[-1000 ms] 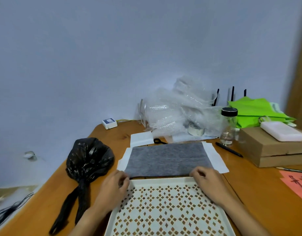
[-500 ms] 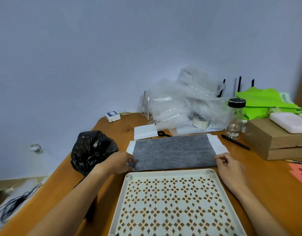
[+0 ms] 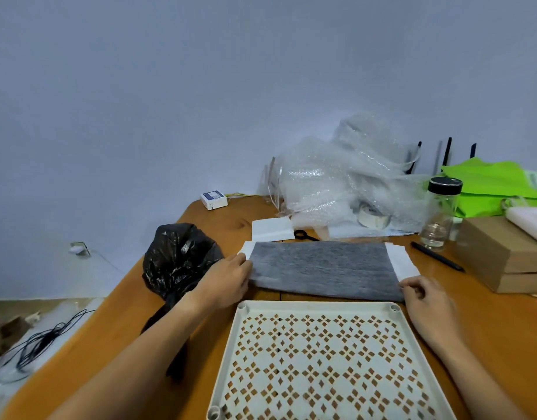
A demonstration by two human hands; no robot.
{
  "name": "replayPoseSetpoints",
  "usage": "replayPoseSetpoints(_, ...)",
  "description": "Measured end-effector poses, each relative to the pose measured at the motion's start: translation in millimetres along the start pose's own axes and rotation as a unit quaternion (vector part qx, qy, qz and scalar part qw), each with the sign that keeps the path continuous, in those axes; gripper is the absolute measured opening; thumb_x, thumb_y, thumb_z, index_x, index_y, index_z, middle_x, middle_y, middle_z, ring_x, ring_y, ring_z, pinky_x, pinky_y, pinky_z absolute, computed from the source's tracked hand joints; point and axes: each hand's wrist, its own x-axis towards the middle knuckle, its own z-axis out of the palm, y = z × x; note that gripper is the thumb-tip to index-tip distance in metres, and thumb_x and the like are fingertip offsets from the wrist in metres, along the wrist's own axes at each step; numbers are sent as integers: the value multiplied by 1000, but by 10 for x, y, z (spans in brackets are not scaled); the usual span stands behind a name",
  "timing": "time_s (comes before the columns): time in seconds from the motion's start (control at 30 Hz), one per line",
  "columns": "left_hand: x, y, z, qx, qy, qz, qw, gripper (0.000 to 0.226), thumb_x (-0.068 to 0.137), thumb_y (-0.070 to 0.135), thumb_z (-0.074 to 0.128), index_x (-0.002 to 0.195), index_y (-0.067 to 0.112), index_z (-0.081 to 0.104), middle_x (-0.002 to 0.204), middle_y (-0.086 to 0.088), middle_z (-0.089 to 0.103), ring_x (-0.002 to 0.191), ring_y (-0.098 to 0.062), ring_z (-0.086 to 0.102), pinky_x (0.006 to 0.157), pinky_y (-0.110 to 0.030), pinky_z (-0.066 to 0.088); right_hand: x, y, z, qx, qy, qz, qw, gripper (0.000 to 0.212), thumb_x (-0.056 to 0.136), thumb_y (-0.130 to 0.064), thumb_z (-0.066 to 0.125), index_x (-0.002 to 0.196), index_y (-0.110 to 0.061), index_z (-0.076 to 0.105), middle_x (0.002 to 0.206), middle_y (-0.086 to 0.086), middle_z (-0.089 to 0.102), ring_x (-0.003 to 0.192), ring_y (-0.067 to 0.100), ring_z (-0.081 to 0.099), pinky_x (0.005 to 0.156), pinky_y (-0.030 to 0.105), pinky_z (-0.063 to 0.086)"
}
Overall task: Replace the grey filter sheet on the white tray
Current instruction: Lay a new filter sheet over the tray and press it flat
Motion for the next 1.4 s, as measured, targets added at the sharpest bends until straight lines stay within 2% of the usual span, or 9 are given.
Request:
replayPoseSetpoints(0.17,-94,-62,84,-4,-97,-11,995,13,92,21,55,101,21,63,102,1,58,92,-18,57,78,-36,54,14,77,35,-84,-39,-80,992,19,97,-17,61,112,-20,72,124,-1,58,121,23,47,99,39,36)
replayPoseSetpoints(0.27,-50,-119,55,-60,-115,-59,990,15,91,26,57,100,23,68,102,4,64,94,-17,61,82,-35,57,56,122,62,-111,-56,-70,990,13,96,-21,64,103,-23,75,122,-1,64,114,23,52,97,43,40)
replayPoseSetpoints(0.37,36,-141,11,-102,-131,-105,981,21,96,34,55,112,25,66,109,2,72,96,-17,65,88,-36,58,88,145,65,-120,-62,-50,989,12,95,-21,64,92,-28,73,111,1,69,106,21,55,94,44,43)
replayPoseSetpoints(0.5,187,-63,-10,-67,-182,-104,975,29,98,44,58,117,24,67,113,0,71,100,-19,65,90,-34,57,79,148,56,-140,-53,-44,988,10,93,-20,67,93,-27,73,112,-1,67,110,20,54,94,42,41)
replayPoseSetpoints(0.63,408,75,-160,-15,-255,-93,962,32,97,34,63,122,15,68,115,-7,72,102,-23,67,90,-31,58,79,143,66,-139,-55,-39,988,11,93,-19,65,95,-27,73,115,-2,67,111,19,54,95,40,41)
replayPoseSetpoints(0.8,870,440,-318,-50,-166,-49,984,20,96,31,60,106,17,72,109,-4,73,93,-24,63,78,-34,51,37,60,4,-41,2,-56,998,17,95,-12,59,98,-24,71,110,-6,67,105,14,54,90,37,43)
replayPoseSetpoints(0.97,1351,967,-202,-104,-88,-4,991,23,96,30,60,106,14,73,111,-8,72,101,-29,65,80,-34,48,-149,-125,-38,-10,-76,-113,991,10,94,-23,65,100,-28,71,100,-19,63,101,2,54,87,26,46)
replayPoseSetpoints(1.23,2222,1421,144,-144,-126,22,981,44,102,36,49,136,9,55,136,-15,61,120,-34,57,94,-41,49,-212,-226,-30,-86,-147,-95,981,3,95,-37,61,96,-38,63,94,-26,55,95,-3,51,84,16,43)
replayPoseSetpoints(1.4,2526,1495,306,-159,-150,21,976,50,96,60,51,115,19,72,116,-9,69,105,-30,63,87,-38,51,-214,-234,-53,-76,-157,-77,982,9,98,-37,59,100,-35,67,95,-21,61,91,0,57,77,11,46)
